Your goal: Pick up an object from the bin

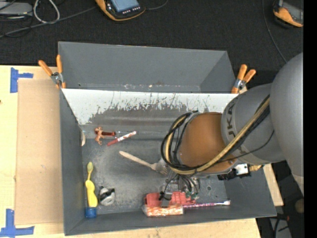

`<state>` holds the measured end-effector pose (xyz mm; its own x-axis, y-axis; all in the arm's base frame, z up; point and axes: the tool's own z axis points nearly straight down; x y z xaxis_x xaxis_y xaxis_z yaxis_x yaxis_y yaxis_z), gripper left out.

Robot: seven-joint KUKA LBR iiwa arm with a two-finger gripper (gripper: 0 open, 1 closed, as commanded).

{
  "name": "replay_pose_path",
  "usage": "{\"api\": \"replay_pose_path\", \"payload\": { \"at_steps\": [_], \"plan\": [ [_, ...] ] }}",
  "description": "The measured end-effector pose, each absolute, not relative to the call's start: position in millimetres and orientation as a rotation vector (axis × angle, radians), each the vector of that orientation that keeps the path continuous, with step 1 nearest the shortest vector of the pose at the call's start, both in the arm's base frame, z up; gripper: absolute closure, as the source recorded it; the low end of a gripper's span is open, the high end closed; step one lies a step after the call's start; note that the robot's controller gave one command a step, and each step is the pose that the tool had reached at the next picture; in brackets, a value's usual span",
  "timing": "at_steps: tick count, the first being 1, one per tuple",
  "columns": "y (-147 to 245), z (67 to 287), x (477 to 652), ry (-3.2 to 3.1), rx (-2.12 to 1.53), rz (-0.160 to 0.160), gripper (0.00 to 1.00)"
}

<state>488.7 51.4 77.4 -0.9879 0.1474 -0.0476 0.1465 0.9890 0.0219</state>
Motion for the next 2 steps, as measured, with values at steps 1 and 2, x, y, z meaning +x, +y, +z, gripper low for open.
{"api": "replay_pose_path", "payload": {
  "at_steps": [1, 2],
  "plan": [
    [51.4, 77.3, 488.7, 3.084, 0.229, 0.029, 0.00],
    [15.3, 133.7, 486.6, 3.082, 0.268, 0.030, 0.00]
  ]
}}
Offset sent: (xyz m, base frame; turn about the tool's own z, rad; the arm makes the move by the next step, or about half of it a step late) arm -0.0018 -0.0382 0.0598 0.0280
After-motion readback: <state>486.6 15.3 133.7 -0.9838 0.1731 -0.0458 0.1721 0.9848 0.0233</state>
